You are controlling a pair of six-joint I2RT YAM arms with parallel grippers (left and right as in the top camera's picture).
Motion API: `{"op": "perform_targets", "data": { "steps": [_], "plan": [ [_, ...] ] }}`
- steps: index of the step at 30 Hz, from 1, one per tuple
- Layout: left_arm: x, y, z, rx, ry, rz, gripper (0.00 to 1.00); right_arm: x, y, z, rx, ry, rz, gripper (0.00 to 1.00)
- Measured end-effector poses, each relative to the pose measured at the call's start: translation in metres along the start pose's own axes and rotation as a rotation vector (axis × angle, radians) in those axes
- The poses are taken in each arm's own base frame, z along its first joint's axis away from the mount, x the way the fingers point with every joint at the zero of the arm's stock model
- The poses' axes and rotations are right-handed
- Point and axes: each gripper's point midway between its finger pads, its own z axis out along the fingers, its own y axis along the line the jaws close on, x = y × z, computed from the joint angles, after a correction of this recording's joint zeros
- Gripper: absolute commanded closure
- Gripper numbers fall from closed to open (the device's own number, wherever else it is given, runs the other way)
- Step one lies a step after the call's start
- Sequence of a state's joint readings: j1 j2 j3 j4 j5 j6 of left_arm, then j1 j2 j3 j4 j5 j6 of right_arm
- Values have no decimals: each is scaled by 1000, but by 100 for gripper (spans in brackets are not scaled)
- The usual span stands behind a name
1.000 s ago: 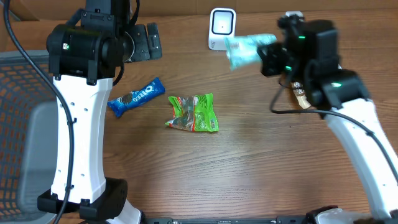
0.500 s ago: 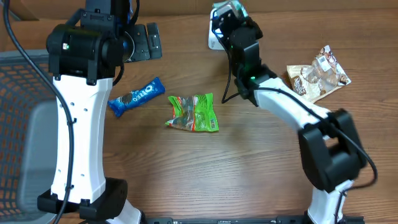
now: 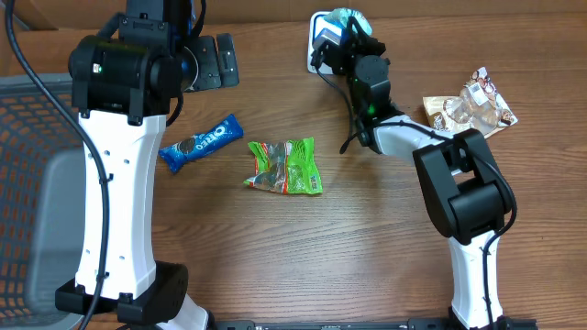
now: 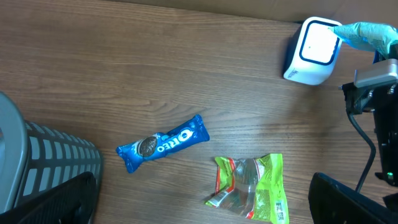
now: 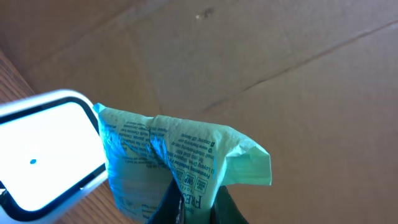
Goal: Scan the item barcode
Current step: 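Hold the mint-green packet's barcode against the scanner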
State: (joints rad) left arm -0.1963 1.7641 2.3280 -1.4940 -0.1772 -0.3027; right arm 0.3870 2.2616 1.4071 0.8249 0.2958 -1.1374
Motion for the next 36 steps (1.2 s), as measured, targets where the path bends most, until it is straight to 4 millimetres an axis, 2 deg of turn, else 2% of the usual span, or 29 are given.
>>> {"op": "perform_targets", "data": {
  "steps": [2,12,23,26,28,36],
  "plan": [
    [0,0,0,0,0,0,0,3,1,2,-12,-31,-22,96],
    [0,0,0,0,0,0,0,-20,0,4,-35,-145,-40,96],
    [0,0,0,0,0,0,0,-21,3,3,-49,-160,-80,96],
    [0,0,0,0,0,0,0,-16,6,5,-65,-149,-93,96],
    [0,0,0,0,0,0,0,-6,9,6,-87,-124,-99,96],
    [0,0,0,0,0,0,0,18,7,11,-88,-86,-105,96]
  ]
}}
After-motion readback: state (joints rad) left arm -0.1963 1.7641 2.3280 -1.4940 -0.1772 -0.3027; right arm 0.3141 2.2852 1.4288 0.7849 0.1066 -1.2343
